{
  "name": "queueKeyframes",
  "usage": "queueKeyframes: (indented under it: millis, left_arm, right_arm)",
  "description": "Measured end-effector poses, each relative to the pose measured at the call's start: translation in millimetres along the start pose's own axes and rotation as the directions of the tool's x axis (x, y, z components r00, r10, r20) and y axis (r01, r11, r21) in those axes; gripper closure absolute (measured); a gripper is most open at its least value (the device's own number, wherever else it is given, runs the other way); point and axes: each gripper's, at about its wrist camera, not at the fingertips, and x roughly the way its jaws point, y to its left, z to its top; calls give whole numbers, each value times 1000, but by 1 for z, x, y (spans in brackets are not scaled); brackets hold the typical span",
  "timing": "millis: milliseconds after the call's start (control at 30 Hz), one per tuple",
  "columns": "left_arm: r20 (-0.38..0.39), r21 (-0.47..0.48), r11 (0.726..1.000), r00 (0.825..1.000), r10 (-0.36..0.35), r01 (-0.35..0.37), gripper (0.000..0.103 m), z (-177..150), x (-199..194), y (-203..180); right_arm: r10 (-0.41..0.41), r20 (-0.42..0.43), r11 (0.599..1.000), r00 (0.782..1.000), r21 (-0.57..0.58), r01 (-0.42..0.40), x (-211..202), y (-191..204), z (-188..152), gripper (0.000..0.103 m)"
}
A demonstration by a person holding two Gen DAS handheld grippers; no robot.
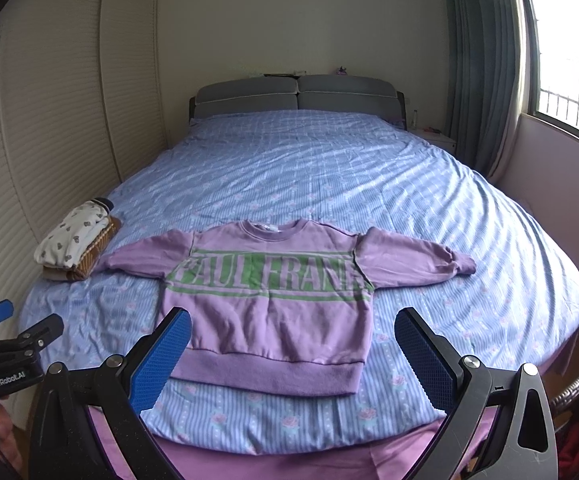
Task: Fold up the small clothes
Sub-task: 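Move the left tool to the sleeve cuff and close on it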
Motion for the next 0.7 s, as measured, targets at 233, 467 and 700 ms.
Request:
queueKeyframes:
  millis: [233,467,700]
  left_arm:
    - [5,-60,997,999,38,-38,0,20,50,48]
    - [-4,-144,983,993,118,-118,0,32,116,107]
    - [-48,-212,967,990,131,-138,0,44,192,159]
  right_arm:
    - [41,0,999,999,27,-41,50,38,21,0]
    - [113,-16,993,993,39,-113,109,102,38,0]
    - [141,-63,990,988,-11,-142,164,162,38,0]
